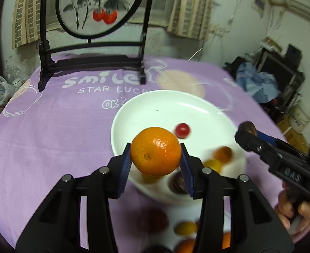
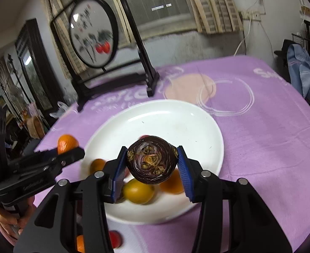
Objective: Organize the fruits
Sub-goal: 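Lower both fruits into the white plate and open both tools, then withdraw both open tools from the plate toward the remaining fruit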
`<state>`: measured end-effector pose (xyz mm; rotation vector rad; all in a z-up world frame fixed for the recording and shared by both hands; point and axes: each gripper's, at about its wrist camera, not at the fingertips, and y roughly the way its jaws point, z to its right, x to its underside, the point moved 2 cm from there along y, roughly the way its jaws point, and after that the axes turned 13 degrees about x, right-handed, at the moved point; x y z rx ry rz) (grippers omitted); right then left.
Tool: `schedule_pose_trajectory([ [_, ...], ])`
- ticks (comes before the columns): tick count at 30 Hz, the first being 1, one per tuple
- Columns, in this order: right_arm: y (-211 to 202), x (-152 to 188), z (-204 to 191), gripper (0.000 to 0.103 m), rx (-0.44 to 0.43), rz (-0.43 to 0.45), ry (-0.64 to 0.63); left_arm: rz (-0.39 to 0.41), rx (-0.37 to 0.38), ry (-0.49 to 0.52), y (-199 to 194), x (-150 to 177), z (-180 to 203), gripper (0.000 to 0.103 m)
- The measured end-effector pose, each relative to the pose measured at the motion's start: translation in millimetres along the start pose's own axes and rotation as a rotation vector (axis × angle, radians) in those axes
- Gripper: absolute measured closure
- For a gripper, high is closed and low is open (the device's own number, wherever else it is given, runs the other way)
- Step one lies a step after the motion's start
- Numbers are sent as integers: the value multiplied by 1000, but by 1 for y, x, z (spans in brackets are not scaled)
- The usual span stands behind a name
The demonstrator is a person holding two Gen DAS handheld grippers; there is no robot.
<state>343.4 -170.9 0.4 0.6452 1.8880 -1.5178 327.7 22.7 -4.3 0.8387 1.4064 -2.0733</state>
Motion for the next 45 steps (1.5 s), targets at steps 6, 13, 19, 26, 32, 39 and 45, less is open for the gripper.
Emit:
schedule_pose_trajectory([
  [6,33,0,1,56,46,-78,-40,-80,-44,-36,41,-9,-14,58],
  [13,38,0,0,48,59,-87,-45,-81,-80,-26,46,-7,-18,39],
  [19,-8,-1,0,42,1,-17,-6,73,-102,-23,-20,-22,-10,8],
  [26,-58,35,-18,41,-55,25,-98,154,-218,48,-78,22,-24,2],
  [32,-79,74,-28,40,-102,-12,-187,87,-291,-60,-91,64,-70,2],
  [39,-88,95,-35,39,-83,-34,-274,37,-312,-100,-87,79,-82,2],
  [45,-81,113,-37,39,-62,-121,-337,31,-303,-41,-87,83,-69,2],
])
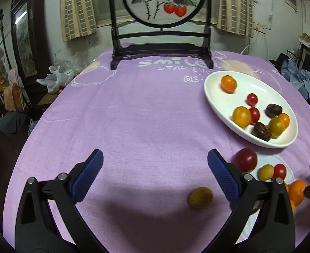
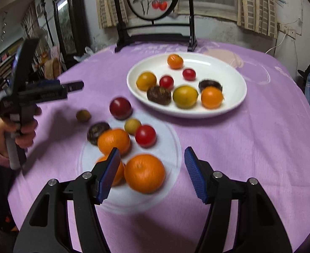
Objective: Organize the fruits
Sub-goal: 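Withdraw both open tools from the plate toward the remaining fruit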
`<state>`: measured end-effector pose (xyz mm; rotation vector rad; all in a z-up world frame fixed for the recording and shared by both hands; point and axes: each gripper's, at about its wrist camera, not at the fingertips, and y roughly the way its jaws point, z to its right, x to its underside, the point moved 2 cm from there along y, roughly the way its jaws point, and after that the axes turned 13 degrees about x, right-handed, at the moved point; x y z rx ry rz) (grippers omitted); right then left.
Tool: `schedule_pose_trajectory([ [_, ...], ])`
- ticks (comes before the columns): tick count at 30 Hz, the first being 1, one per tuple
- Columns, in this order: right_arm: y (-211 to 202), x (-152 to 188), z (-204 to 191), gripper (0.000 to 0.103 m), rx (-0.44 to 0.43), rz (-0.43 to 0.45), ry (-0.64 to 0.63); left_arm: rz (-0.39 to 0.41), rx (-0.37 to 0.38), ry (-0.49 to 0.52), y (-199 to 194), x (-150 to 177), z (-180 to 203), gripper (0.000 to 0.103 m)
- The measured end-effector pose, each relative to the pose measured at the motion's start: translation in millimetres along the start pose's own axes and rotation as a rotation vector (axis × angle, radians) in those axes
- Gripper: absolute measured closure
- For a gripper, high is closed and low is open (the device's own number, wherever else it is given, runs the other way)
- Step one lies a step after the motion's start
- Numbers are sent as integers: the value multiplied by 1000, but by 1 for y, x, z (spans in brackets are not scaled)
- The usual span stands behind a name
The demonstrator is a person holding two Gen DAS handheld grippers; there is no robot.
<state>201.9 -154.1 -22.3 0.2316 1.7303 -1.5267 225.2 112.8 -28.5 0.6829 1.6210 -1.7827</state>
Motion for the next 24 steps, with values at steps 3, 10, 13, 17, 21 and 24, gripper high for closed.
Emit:
schedule_pose_trajectory([
  [3,4,8,-1,39,0,-37,-6,5,10,8,-2,1,3,2],
  [10,7,14,-7,41,-2,-61,-41,2,14,-2,-3,3,3,2],
  [13,10,17,-11,48,-3,-76,-58,-3,13,-8,-3,3,2,2],
  [17,11,18,-15,50,4,-65,-74,-4,16,-5,-3,4,2,2],
  [21,12,17,-16,50,14,-60,-86,0,17,2,-5,5,3,2],
  [24,15,16,-14,58,-20,-72,-69,-5,20,1,-5,6,3,2],
])
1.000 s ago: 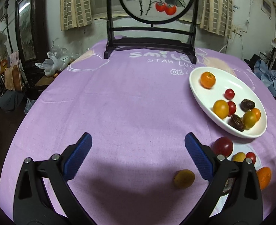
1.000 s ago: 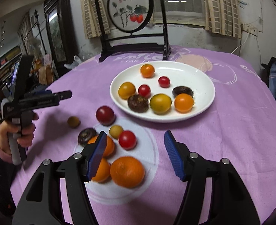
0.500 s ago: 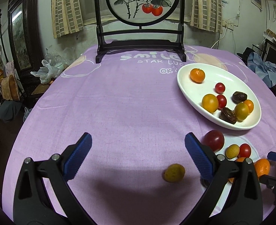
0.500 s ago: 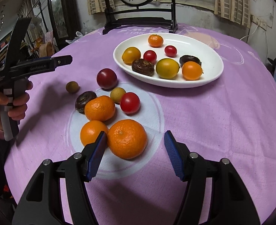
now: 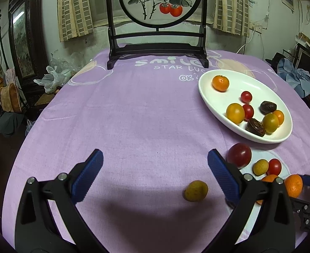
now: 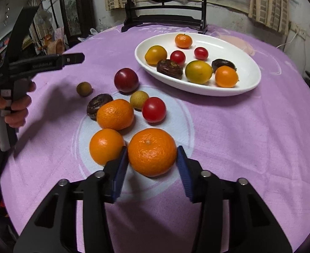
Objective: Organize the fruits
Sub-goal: 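Withdraw both open tools from the plate toward the remaining fruit, then grasp a small yellow fruit with the left tool while the right tool grasps a mandarin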
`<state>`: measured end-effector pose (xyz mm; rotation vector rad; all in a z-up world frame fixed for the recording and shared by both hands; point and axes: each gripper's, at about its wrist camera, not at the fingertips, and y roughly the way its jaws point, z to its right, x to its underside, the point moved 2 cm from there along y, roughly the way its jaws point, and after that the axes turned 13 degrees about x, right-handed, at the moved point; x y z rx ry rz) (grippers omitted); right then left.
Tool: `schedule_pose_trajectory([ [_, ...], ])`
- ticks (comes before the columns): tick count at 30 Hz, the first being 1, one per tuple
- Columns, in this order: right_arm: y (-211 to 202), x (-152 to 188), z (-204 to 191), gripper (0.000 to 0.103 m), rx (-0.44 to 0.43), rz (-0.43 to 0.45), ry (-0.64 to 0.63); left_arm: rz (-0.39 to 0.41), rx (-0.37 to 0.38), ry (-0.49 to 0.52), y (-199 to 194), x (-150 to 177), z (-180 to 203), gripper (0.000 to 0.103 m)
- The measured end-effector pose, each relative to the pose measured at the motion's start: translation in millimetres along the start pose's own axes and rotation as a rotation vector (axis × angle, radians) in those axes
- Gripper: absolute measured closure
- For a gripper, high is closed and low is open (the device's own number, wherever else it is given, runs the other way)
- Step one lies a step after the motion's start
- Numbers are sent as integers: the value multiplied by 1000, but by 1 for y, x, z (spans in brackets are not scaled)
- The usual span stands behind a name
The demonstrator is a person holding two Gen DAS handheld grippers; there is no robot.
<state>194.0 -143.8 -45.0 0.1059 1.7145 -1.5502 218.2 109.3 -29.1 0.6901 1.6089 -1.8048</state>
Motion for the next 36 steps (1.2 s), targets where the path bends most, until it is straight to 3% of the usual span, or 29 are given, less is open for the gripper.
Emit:
schedule_pose_trajectory([
  [3,-3,-1,7,58,-28,6,46,-31,47,21,2,3,2,2],
  [8,-7,-5,17,58,-35,21,102,-106,122,141,8,16,17,6],
  [12,-3,-4,15,58,-26,2,94,-156,168,221,14,28,35,26],
  [14,-4,-4,13,58,-20,5,83,-176,172,246,18,33,39,30],
  [21,-4,-2,13,58,-13,4,79,-219,174,259,29,43,42,58],
  [26,-5,-2,13,58,-9,5,77,-215,172,273,30,43,44,75],
  [31,-6,-2,14,58,-10,9,79,-201,167,266,27,39,42,76],
  [36,-15,-8,12,58,-8,69,78,-116,194,216,8,25,37,76],
])
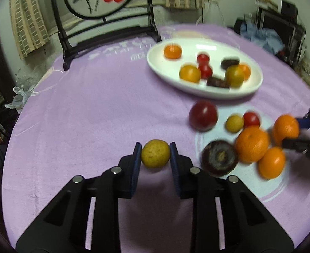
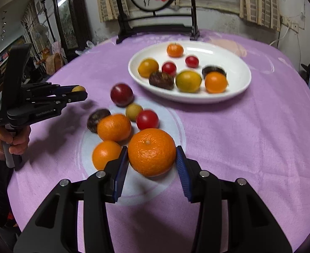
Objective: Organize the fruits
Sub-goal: 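Grasp a small yellow fruit with the left tool while the right tool grasps a mandarin, then carry both fruits over the white plate and open both tools to drop them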
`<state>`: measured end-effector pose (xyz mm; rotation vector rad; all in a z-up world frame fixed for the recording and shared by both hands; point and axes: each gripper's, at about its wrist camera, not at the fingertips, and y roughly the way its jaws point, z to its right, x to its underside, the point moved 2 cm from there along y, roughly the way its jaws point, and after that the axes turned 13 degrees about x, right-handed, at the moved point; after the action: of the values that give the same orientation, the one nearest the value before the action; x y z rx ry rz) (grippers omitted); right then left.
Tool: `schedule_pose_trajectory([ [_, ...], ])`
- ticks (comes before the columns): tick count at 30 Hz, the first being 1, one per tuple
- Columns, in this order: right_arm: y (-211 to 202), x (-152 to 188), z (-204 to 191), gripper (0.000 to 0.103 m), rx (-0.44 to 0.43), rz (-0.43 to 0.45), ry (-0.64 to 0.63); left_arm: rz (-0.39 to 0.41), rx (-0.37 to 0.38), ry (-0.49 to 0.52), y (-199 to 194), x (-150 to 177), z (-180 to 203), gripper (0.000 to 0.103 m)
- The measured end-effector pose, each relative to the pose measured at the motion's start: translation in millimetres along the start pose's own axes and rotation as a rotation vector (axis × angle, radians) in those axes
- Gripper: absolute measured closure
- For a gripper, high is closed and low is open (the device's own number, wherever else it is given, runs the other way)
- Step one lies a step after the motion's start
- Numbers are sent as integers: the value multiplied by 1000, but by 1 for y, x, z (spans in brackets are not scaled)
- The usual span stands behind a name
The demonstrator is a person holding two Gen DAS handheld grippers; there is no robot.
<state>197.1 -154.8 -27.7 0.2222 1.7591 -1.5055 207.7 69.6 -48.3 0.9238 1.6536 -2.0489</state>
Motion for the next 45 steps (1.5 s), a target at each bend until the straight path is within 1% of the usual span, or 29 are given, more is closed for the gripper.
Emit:
schedule_pose_trajectory([
  [3,-8,-17,6,58,14,114,52,73,86,-43,-10,-16,4,76],
  [4,-9,-25,10,58,27,154,77,85,106,-57,-9,-23,5,76],
  [5,-7,-38,16,58,52,196,117,95,116,-66,-6,-31,8,76],
  [7,3,-55,27,58,89,222,174,118,108,-77,3,-53,13,76],
  [8,13,-68,34,58,108,221,209,124,108,-83,9,-64,16,76],
  [11,40,-91,45,58,105,188,257,141,95,-95,31,-97,19,76],
  [13,61,-102,49,58,141,167,248,140,84,-123,50,-115,16,76],
  [15,75,-106,54,58,151,146,246,115,70,-146,69,-126,12,76],
  [18,87,-112,61,58,138,126,260,96,44,-157,86,-134,7,76],
  [21,95,-117,62,58,143,119,249,82,34,-169,98,-140,1,76],
  [24,102,-119,59,58,140,111,235,53,26,-185,109,-140,-5,76],
  [27,103,-119,55,56,139,108,219,27,5,-195,116,-136,-8,74],
  [28,102,-118,54,55,133,108,218,23,-2,-197,116,-135,-8,70],
  [29,97,-118,54,54,124,109,219,26,-15,-194,114,-135,-8,51],
  [30,93,-119,54,53,116,116,223,44,-27,-187,108,-134,-6,42],
  [31,86,-119,54,49,109,132,228,61,-43,-179,102,-135,-4,36],
  [32,76,-118,54,48,104,154,231,87,-74,-163,92,-136,0,27],
  [33,69,-117,53,46,102,171,232,105,-93,-149,86,-136,4,21],
  [35,55,-113,50,45,100,194,231,149,-125,-114,68,-134,14,18],
  [37,45,-106,47,44,85,201,226,164,-127,-93,56,-131,21,15],
  [40,31,-94,41,44,72,209,214,173,-128,-84,42,-120,26,12],
  [42,23,-85,34,43,57,212,197,174,-137,-75,34,-107,28,5],
  [43,20,-81,30,43,47,211,191,175,-148,-69,30,-100,27,4],
  [45,17,-69,22,43,21,182,174,177,-167,-64,24,-86,26,2],
])
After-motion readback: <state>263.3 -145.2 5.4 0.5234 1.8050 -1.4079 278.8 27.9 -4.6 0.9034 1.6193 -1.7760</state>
